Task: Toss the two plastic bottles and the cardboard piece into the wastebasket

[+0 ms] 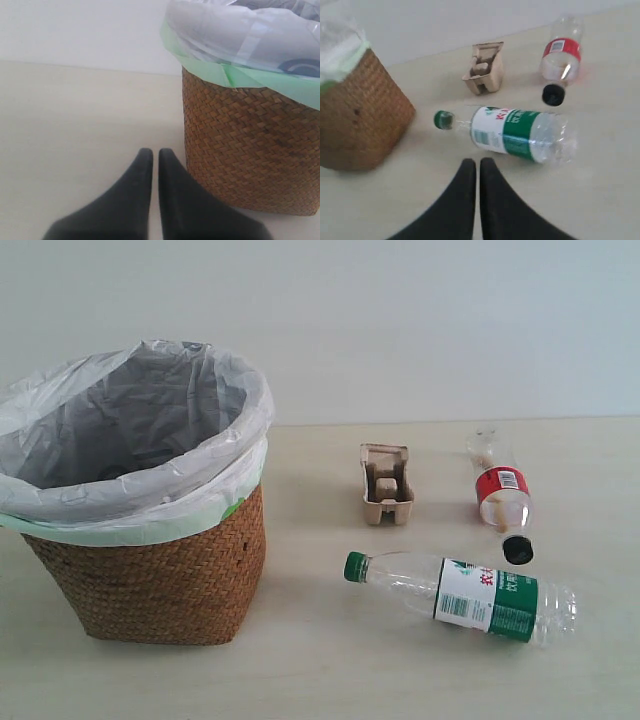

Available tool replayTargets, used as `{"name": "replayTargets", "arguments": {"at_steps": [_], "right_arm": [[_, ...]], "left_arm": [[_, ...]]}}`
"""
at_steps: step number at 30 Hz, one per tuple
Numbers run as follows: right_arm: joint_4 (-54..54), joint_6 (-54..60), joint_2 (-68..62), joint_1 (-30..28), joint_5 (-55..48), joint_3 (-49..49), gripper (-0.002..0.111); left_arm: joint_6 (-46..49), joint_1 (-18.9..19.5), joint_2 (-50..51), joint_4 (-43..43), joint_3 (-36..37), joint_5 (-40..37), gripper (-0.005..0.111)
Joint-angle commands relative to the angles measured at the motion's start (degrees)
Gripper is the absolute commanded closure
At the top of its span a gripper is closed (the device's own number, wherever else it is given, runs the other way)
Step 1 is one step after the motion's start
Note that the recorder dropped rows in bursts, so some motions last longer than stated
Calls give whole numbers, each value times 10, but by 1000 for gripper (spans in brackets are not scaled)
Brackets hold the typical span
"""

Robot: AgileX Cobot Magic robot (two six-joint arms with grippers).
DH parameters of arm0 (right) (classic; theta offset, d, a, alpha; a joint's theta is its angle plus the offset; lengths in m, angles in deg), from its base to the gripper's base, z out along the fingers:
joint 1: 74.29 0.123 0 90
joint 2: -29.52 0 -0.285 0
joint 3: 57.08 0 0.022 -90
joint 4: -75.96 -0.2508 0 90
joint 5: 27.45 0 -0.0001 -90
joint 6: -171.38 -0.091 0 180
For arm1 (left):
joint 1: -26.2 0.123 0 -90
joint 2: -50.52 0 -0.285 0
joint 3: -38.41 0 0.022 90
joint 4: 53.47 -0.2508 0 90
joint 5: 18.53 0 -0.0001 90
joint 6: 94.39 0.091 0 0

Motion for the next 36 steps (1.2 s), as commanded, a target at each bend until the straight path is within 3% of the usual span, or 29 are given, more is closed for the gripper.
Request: {"name": "replayTargets", "arguments": {"at_steps": [1, 6, 18, 22, 23, 29, 36], "right_arm": [[-116, -109, 3, 0, 7, 0, 108], [-131, -113, 3, 0, 11, 0, 108], [-175, -137, 3, 0, 238, 0, 108], [-172, -136, 2, 0, 251, 17, 108], [-141, -92, -3, 0, 251, 41, 108], [-88, 28, -155, 1, 172, 172, 108], [31, 262, -448, 1, -86, 397, 108]], "left_arm": [[-3, 0, -1, -3, 2, 4, 103], [-3, 0, -1, -3, 2, 4, 103], [-3, 0, -1, -3, 2, 4, 103], [-3, 0, -1, -3, 2, 4, 103], [-3, 0, -1, -3, 2, 4, 103], [-3, 0, -1, -3, 2, 4, 103], [-3, 0, -1, -3, 2, 4, 103]]}}
